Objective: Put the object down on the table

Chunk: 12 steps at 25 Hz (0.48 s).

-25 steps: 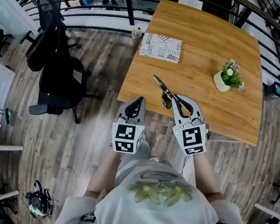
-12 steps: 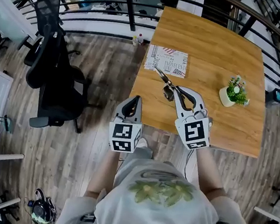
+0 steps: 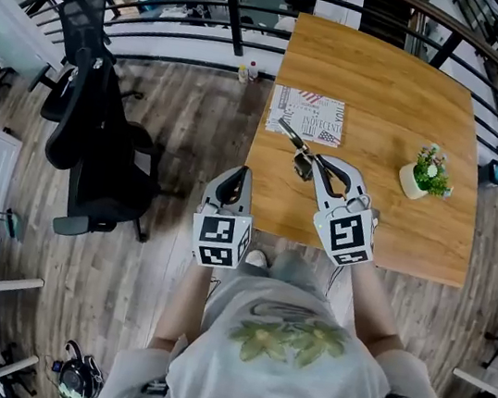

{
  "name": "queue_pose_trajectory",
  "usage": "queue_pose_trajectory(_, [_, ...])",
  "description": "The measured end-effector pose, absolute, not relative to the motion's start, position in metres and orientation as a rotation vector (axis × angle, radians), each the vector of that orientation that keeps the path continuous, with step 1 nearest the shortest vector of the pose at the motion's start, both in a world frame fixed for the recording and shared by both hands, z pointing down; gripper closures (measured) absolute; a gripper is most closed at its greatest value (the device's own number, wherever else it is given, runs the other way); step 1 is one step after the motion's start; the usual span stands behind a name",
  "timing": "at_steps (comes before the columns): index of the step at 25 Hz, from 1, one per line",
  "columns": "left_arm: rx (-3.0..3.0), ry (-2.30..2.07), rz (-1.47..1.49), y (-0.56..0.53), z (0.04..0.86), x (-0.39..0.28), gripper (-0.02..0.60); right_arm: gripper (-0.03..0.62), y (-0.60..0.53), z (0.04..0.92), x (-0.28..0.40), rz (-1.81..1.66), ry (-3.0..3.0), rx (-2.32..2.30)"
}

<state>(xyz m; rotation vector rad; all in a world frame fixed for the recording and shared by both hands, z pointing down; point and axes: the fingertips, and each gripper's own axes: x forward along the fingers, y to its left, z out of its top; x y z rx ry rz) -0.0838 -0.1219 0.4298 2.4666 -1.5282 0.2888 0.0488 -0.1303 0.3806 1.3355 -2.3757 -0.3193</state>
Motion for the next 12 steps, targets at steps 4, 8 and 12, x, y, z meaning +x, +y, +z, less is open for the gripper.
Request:
queue_pose_trajectory(4, [2.459,-1.527,0.310,-0.132,0.434,-0.087,0.565,0.586,-0.144,0.392,0.049,-0.298,-2.353,1.321])
queue_pose_trajectory(8, [2.444,-1.534,0.305,-0.144,0.435,-0.093,0.565,0.586,-0.157,0.397,0.043,-0.293,-2.351,1.295])
queue_pose_trajectory(12, [2.425,-1.542,0.301,-0.153,0.440,-0.097,0.565,0.585,-0.167,0.407,0.039,-0.276,-2.345,1.269])
